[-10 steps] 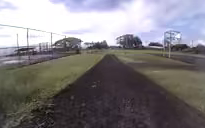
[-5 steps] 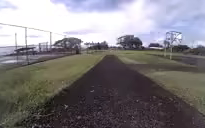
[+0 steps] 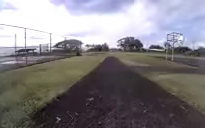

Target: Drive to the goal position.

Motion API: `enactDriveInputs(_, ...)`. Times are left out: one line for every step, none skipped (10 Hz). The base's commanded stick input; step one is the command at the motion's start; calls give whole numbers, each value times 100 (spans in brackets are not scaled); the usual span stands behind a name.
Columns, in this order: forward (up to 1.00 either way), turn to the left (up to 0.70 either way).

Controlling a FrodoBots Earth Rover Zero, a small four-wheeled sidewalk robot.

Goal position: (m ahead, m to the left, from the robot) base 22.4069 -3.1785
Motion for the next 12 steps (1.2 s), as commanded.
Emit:
enactDriveInputs(50,0)
enactDriveInputs(50,0)
enactDriveInputs(50,0)
enactDriveInputs(50,0)
enactDriveInputs(50,0)
enactDriveInputs(50,0)
enactDriveInputs(50,0)
enactDriveInputs(50,0)
enactDriveInputs(50,0)
enactDriveInputs(50,0)
enactDriveInputs(50,0)
enactDriveInputs(50,-19)
